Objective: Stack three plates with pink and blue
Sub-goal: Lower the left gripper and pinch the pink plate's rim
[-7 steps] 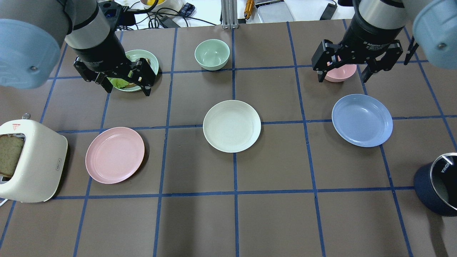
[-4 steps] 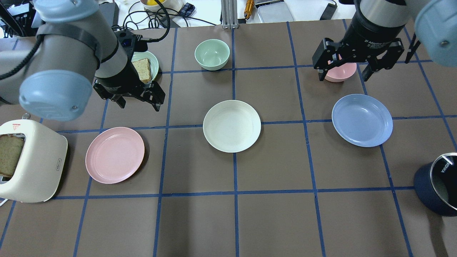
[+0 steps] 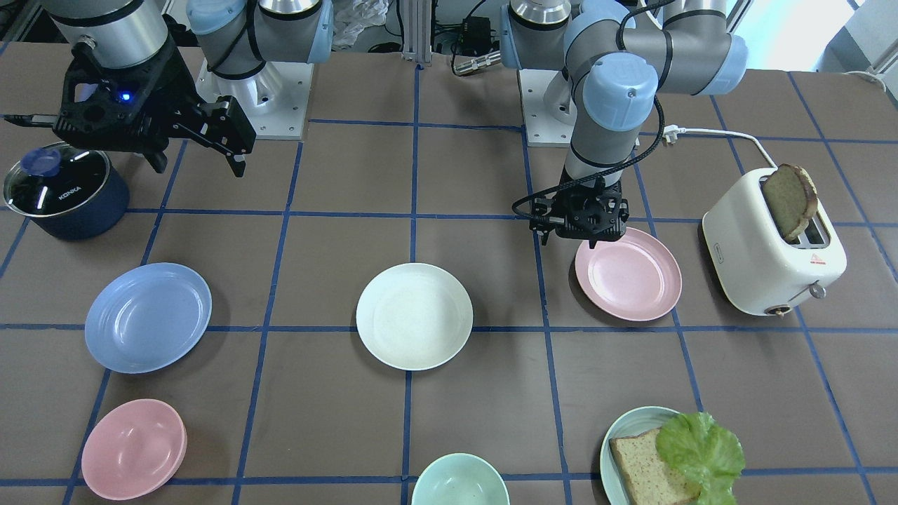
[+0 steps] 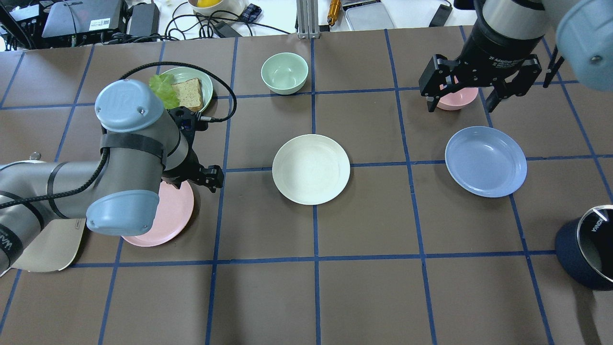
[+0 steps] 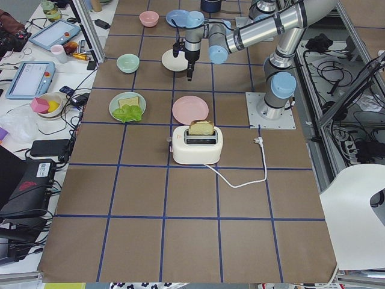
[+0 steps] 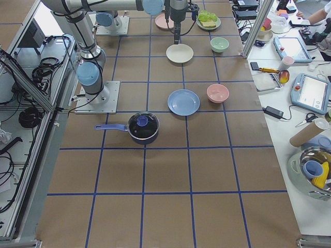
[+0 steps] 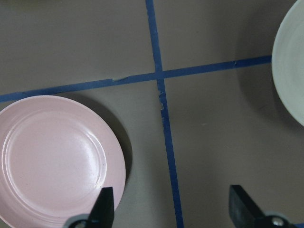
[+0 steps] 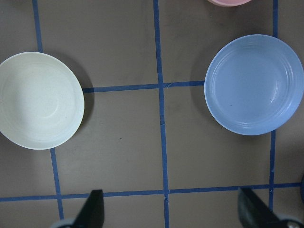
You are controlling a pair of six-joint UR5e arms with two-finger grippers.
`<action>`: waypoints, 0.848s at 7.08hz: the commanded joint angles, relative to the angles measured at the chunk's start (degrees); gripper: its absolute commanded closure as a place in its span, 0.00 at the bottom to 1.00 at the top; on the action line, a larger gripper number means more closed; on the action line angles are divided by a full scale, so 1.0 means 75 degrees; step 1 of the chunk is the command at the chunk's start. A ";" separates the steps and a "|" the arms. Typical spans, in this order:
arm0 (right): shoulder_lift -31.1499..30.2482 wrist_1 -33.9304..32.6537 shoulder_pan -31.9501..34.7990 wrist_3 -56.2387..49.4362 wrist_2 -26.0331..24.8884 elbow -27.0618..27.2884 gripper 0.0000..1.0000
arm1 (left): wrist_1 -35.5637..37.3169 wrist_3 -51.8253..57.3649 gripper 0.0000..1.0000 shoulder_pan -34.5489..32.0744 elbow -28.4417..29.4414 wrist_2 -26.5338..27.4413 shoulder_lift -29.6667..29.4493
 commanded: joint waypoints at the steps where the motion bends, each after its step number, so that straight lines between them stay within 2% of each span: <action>1: 0.0017 -0.0055 -0.0018 0.0019 -0.0001 0.0018 0.00 | 0.0984 0.0116 0.33 0.0045 -0.0781 0.0426 -0.0118; 4: 0.0017 0.0004 -0.0041 0.0008 -0.0025 0.0030 0.00 | 0.1526 0.0116 0.46 0.0045 -0.1030 0.0544 -0.0329; 5: 0.0052 -0.0089 -0.0076 0.0008 -0.0025 0.0018 0.00 | 0.1643 0.0104 0.52 0.0045 -0.1065 0.0800 -0.0423; 6: 0.0052 -0.0078 -0.0111 0.0008 -0.0025 0.0018 0.00 | 0.1876 0.0348 0.51 0.0045 -0.1100 0.0872 -0.0551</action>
